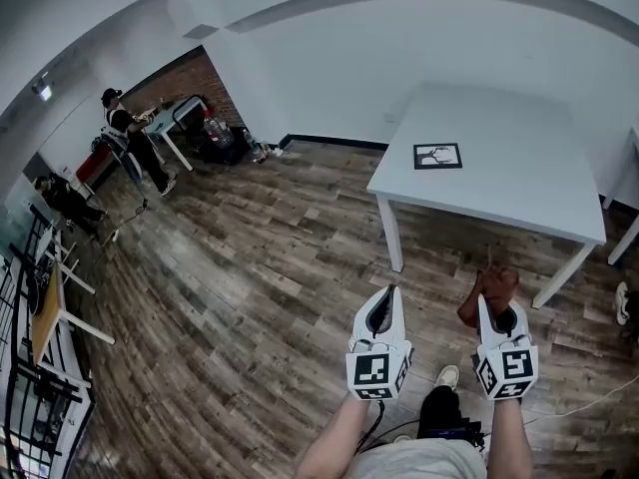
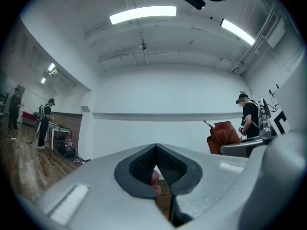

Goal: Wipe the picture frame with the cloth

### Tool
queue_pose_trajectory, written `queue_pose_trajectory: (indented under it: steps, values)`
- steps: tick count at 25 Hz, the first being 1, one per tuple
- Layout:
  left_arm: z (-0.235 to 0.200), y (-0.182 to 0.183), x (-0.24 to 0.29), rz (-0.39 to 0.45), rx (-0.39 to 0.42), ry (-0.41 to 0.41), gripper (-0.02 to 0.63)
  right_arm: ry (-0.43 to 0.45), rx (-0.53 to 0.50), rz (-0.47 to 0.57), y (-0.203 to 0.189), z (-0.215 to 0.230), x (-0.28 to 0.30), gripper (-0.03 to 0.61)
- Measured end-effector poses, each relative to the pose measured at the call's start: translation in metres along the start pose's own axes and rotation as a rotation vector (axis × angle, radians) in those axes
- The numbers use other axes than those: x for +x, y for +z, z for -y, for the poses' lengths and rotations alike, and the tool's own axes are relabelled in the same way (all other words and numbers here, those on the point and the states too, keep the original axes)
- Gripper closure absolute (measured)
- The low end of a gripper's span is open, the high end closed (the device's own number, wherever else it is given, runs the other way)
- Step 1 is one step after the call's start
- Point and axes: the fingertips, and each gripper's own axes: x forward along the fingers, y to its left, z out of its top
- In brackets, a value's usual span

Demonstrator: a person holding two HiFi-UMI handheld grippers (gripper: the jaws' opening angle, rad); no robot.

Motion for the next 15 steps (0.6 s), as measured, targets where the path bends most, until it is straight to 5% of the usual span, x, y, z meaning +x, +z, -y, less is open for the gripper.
queue_pose_trajectory:
  steps: [15]
  values:
    - [0.013, -0.022, 0.252, -0.009, -0.025, 0.026, 0.614, 0.037, -0.006, -0.055, 0.006, 0.157, 0.197, 0.48]
